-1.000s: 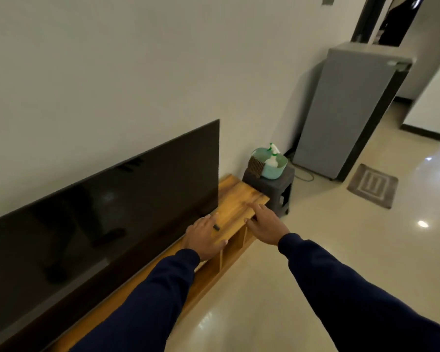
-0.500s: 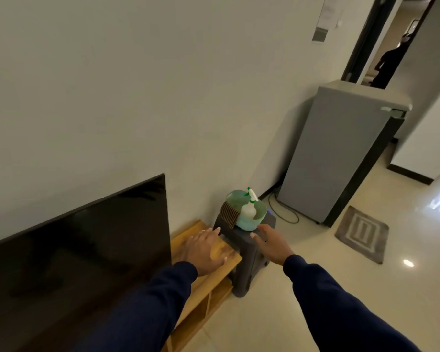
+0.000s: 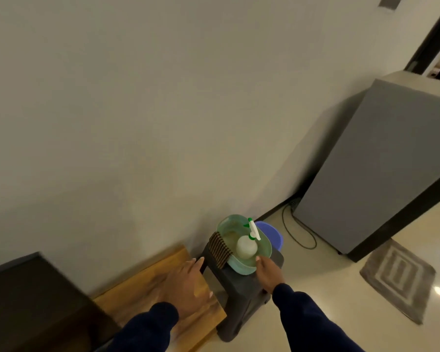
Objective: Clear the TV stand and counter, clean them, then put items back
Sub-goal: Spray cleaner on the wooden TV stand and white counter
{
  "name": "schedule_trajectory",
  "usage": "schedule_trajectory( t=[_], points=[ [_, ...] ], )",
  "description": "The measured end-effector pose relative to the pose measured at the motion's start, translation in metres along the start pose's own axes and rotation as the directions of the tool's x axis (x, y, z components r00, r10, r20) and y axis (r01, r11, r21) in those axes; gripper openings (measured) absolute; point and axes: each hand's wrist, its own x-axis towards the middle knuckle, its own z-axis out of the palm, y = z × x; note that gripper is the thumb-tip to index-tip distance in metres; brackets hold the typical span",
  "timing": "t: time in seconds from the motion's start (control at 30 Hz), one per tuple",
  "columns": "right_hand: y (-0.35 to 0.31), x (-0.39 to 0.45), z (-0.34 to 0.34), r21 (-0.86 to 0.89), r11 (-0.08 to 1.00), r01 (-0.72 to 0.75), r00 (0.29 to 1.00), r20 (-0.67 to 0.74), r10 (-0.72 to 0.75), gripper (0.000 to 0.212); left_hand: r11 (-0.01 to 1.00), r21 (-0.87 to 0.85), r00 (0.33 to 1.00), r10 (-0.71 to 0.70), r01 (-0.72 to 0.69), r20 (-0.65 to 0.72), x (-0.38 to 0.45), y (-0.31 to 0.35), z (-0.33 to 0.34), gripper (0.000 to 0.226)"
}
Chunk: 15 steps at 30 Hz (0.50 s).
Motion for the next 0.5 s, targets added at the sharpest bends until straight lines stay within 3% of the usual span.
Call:
schedule_trajectory(
  t=[0.1,0.2,0.3,0.4,0.5],
  points=[
    [0.021,0.073,0.008,-0.006,1.0,0.008,1.0,0.0,-0.008,0.033,0.995,-0.039,0.995,-0.096,0.097,0.027,0.034,0.003,0.026,0.093],
    [0.041,0.133,0.028,-0.049,0.999,-0.009,0.996,0.085,0.013,0.039,0.971,-0.119,0.977,-0.202,0.208,0.066,0.059,0.004,0.053,0.095],
    [0.055,0.174,0.05,-0.018,0.998,-0.06,0.99,0.125,0.062,0.069,0.944,-0.129,0.948,-0.286,0.303,0.141,0.078,0.006,0.074,0.101],
    [0.053,0.193,0.057,0.199,0.98,-0.02,1.0,0.02,0.016,0.096,0.92,-0.124,0.924,-0.355,0.373,0.146,0.094,0.0,0.091,0.108],
    [0.046,0.207,0.055,0.412,0.908,0.074,0.989,-0.15,-0.013,0.107,0.88,-0.175,0.896,-0.424,0.442,0.135,0.106,-0.006,0.101,0.122]
  ],
)
